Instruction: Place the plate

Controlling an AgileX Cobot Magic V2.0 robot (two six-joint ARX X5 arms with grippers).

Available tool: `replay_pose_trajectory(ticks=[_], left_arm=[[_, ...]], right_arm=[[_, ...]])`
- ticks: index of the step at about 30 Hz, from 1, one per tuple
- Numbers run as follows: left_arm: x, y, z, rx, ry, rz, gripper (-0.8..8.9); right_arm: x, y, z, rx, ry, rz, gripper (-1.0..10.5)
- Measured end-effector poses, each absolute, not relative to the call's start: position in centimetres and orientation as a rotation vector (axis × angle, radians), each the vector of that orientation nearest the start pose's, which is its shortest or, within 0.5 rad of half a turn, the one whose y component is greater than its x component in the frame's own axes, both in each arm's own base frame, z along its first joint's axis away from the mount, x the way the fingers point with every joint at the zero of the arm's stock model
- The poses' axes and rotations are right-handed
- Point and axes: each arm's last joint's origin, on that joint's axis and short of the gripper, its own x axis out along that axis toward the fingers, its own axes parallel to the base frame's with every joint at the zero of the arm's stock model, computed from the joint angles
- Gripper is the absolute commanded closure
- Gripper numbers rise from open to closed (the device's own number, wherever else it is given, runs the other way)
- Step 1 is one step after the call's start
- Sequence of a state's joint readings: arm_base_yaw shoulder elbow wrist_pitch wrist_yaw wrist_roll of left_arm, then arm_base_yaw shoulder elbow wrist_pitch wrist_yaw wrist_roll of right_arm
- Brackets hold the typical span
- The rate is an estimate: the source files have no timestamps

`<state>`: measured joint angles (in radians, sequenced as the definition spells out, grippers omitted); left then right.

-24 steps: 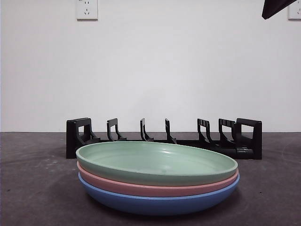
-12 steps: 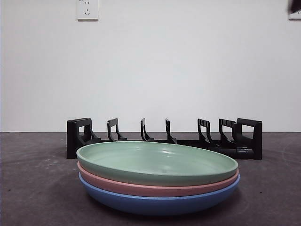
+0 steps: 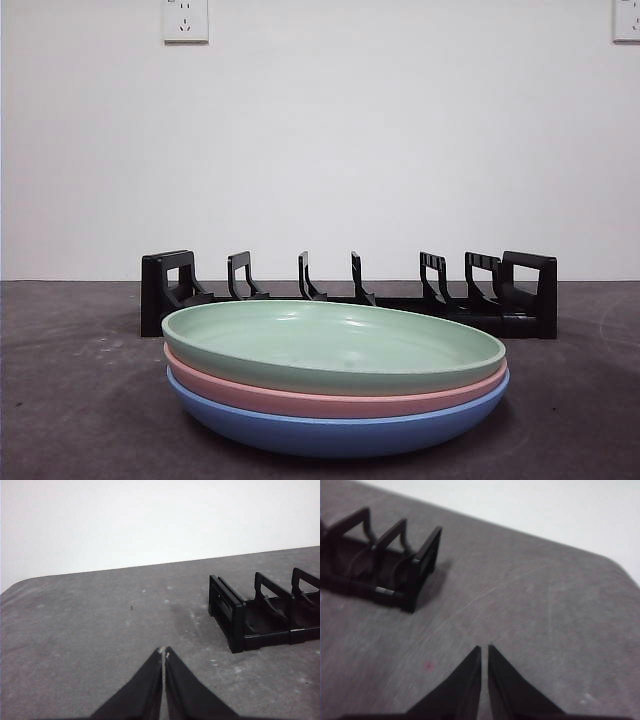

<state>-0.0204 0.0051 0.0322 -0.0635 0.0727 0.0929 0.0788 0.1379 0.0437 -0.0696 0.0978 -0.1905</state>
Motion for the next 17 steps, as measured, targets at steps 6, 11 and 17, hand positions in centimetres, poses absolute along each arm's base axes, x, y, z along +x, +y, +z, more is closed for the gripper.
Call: replay_pose_trajectory(ticks=[6, 11, 17], left_arm=[[9.6, -0.4, 16.8, 0.092, 0.032, -0.095, 8.06], [9.6, -0.4, 16.8, 0.092, 0.032, -0.095, 8.06], [9.6, -0.4, 16.8, 0.092, 0.032, -0.095, 8.06]], right_arm=[[9.6, 0.0, 15.4, -0.143, 0.148, -0.058, 9.3], [9.6, 0.0, 15.3, -0.131, 0.156, -0.060, 9.2], [9.6, 0.0, 15.3, -0.120, 0.152, -0.063, 9.2]])
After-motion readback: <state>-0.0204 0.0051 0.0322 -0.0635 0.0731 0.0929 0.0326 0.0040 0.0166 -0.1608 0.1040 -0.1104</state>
